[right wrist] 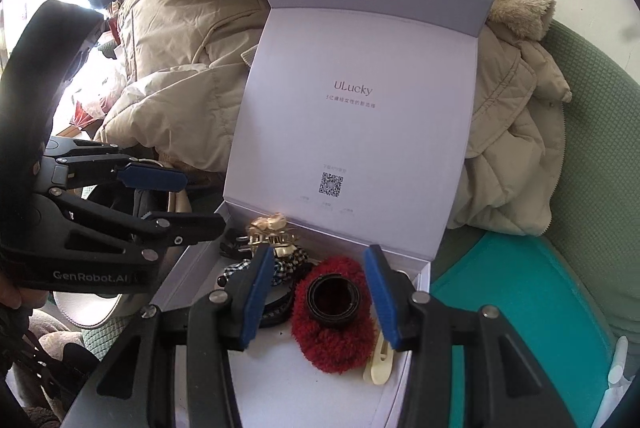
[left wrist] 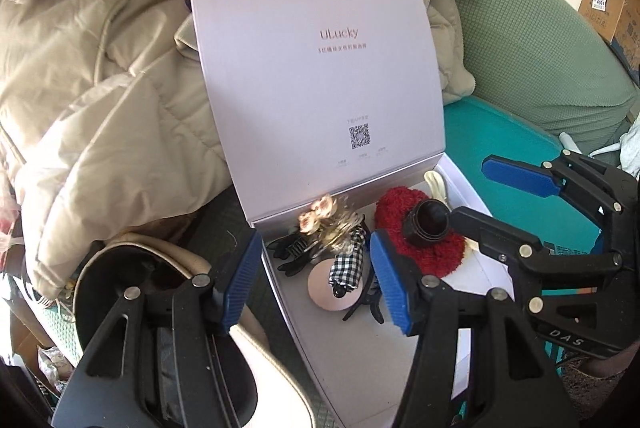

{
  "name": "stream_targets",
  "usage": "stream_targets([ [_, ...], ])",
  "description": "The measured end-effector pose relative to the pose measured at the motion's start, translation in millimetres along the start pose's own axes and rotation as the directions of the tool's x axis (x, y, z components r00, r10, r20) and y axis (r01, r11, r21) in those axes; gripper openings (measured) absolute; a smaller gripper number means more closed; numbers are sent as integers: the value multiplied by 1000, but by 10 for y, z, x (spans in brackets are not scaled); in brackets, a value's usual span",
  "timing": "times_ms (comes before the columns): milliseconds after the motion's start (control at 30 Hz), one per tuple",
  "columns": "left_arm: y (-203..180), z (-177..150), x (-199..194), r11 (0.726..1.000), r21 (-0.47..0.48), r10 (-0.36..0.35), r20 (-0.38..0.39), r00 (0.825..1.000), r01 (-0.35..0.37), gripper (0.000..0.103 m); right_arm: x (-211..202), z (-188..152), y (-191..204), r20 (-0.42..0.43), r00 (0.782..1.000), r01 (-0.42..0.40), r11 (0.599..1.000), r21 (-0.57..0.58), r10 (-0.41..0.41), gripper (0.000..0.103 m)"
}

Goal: Organize objects
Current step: 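Open both tools to release the scrunchie and claw clip, then withdraw both tools up and away from the box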

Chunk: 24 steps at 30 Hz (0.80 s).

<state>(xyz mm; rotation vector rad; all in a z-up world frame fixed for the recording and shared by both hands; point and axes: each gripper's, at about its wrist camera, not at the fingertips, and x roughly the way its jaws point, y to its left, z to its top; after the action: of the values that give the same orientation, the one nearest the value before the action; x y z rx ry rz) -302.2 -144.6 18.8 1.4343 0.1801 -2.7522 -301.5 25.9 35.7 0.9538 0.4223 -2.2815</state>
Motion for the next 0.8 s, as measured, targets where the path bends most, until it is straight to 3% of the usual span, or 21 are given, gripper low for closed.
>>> stream_targets([
  [233,5,-47,-451,1000,-14,24,48,999,-24,58,-375,46,93,48,999,24,1000,-5,-24,47],
  [367,26,-114,-812,999,-19,42,91,995,-40,64,-593,46,144,72,996,44,999,2,-44,61],
  [800,-253,-390,-1475,998,6,62,165,984,-64,74,-1229,-122,338,131,988,82,997,-6,-81,67],
])
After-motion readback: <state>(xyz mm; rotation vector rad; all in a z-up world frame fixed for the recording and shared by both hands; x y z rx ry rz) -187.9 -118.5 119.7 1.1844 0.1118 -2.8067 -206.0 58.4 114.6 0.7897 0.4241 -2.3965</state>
